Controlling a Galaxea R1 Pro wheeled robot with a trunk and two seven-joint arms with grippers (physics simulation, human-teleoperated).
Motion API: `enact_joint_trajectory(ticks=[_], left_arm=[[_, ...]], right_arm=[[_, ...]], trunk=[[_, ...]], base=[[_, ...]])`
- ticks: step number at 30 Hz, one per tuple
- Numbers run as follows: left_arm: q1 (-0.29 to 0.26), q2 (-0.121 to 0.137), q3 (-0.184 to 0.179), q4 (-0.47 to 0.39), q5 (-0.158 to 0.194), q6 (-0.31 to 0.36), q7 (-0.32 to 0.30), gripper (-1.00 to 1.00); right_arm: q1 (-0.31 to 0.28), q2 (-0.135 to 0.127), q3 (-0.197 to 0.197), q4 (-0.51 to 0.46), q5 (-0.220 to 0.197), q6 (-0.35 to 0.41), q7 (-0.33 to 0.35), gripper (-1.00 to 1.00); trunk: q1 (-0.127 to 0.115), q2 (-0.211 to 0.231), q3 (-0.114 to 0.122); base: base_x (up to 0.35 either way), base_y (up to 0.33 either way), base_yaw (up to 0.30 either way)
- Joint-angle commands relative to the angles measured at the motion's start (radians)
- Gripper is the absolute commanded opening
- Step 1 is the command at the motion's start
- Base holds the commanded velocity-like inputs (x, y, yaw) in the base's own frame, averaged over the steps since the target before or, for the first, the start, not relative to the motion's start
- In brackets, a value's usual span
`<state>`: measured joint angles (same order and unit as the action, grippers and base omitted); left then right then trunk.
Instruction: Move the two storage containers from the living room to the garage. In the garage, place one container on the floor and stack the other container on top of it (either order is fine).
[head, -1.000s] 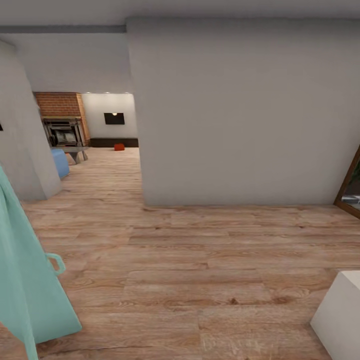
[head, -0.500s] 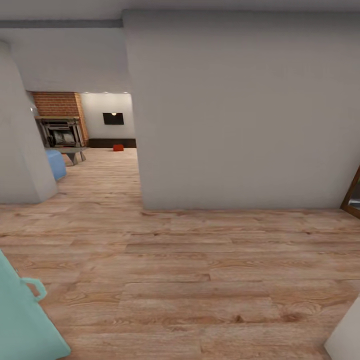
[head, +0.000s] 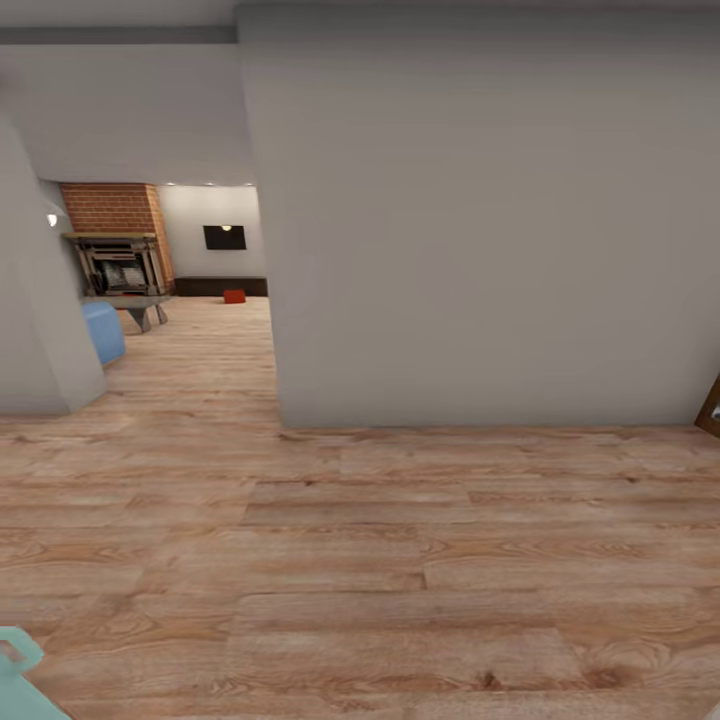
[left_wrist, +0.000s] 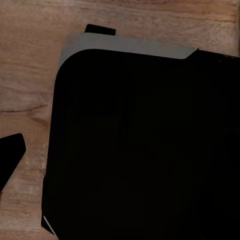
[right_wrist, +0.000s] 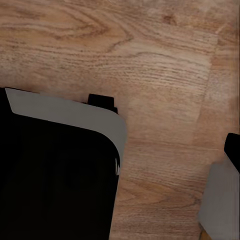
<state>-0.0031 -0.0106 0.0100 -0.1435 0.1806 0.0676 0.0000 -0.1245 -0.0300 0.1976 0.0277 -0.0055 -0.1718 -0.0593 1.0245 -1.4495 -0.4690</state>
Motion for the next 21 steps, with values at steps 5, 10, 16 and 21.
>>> enact_joint_trajectory(ticks=[5, 10, 16, 21], left_arm=[[0.000, 0.000, 0.001, -0.002, 0.008, 0.006, 0.000, 1.00], [0.000, 0.000, 0.001, -0.002, 0.008, 0.006, 0.000, 1.00], [0.000, 0.002, 0.002, -0.001, 0.008, 0.006, 0.000, 1.00], [0.000, 0.002, 0.002, 0.000, 0.008, 0.006, 0.000, 1.00]], right_arm=[[-0.001, 0.001, 0.008, 0.003, 0.002, -0.005, -0.004, 1.00], [-0.001, 0.000, 0.006, 0.003, -0.002, -0.008, -0.005, 1.00], [-0.001, -0.002, 0.007, 0.003, -0.001, -0.015, -0.005, 1.00], [-0.001, 0.001, 0.007, 0.003, -0.002, -0.010, -0.002, 1.00]], trunk=[[0.001, 0.000, -0.001], [0.001, 0.000, -0.001], [0.001, 0.000, -0.001], [0.001, 0.000, -0.001]], base=[[0.322, 0.000, 0.000], [0.322, 0.000, 0.000], [0.322, 0.000, 0.000], [0.322, 0.000, 0.000]])
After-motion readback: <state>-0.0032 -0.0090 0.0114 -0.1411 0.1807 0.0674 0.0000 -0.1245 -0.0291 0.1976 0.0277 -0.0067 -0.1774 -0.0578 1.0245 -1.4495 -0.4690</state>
